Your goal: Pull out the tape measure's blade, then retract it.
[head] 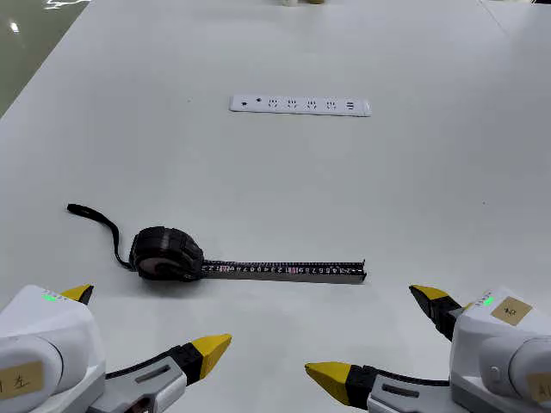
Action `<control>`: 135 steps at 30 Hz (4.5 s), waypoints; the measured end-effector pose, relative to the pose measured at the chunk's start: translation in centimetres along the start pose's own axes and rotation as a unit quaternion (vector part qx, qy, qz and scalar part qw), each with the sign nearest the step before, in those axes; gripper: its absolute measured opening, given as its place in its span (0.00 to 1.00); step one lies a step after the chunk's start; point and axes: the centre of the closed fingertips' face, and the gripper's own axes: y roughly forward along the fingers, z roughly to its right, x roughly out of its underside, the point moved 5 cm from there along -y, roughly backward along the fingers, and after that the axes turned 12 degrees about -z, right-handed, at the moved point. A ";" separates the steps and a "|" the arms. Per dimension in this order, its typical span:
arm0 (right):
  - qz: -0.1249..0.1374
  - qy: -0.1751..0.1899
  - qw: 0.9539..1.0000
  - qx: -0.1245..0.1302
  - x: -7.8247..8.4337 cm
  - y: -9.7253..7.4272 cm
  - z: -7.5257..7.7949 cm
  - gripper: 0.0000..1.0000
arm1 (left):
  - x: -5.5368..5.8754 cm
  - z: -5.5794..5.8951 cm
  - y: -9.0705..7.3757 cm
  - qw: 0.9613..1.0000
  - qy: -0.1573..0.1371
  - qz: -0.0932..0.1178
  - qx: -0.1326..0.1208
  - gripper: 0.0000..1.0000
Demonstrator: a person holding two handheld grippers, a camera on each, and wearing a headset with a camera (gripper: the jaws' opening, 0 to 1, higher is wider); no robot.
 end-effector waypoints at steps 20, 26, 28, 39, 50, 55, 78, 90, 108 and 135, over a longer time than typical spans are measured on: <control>-0.020 -0.056 0.998 -0.028 -0.1 1.3 1.8 0.89 | -0.7 -0.7 1.4 0.999 -0.029 0.008 -0.012 0.99; -0.027 -0.075 0.996 -0.038 0.0 1.9 2.4 0.89 | -1.0 -0.9 2.1 0.999 -0.033 0.010 -0.012 0.99; -0.030 -0.082 0.995 -0.041 0.0 2.1 2.6 0.88 | -1.0 -0.9 2.4 0.999 -0.032 0.010 -0.012 0.99; -0.042 -0.120 0.990 -0.053 0.0 2.7 4.6 0.79 | -1.1 -1.3 3.8 1.000 -0.024 0.005 -0.015 0.99; -0.056 -0.154 0.984 -0.078 -0.3 3.7 6.0 0.69 | -1.7 -1.9 5.0 1.000 -0.016 0.004 -0.019 0.99; -0.064 -0.171 0.979 -0.086 -0.4 4.1 6.5 0.66 | -1.9 -2.1 5.5 1.000 -0.014 0.004 -0.021 0.99; -0.105 -0.242 0.957 -0.120 -1.2 6.3 9.5 0.45 | -3.0 -3.0 8.1 0.999 -0.007 -0.001 -0.035 0.99; -0.120 -0.276 0.944 -0.136 -1.4 7.7 10.4 0.32 | -3.4 -3.5 9.1 0.999 -0.010 -0.010 -0.039 0.99; -0.131 -0.319 0.926 -0.153 -0.7 9.6 11.2 0.16 | -3.5 -4.5 10.0 0.998 -0.027 -0.019 -0.052 0.91; -0.128 -0.323 0.926 -0.150 -0.1 10.1 11.1 0.11 | -3.4 -4.9 10.9 0.997 -0.046 -0.025 -0.050 0.74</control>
